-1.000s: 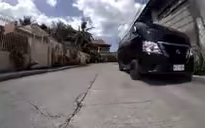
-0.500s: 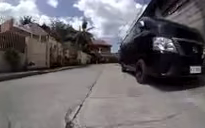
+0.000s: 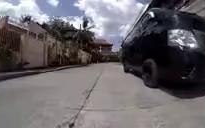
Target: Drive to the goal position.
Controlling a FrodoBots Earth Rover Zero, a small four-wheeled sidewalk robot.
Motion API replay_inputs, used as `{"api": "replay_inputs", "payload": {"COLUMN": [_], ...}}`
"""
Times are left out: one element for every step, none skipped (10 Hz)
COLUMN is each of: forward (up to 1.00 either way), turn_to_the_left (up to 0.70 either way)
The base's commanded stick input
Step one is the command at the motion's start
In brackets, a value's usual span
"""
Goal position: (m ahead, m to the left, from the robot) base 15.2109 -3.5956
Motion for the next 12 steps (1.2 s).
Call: {"api": "replay_inputs", "payload": {"forward": [0.45, 0.19, 0.0, 0.0, 0.0, 0.0, 0.0, 0.0, 0.0, 0.0, 0.0, 0.15], "turn_to_the_left": [0.0, 0.0, 0.0, 0.0, 0.0, 0.0, 0.0, 0.0, 0.0, 0.0, 0.0, 0.0]}}
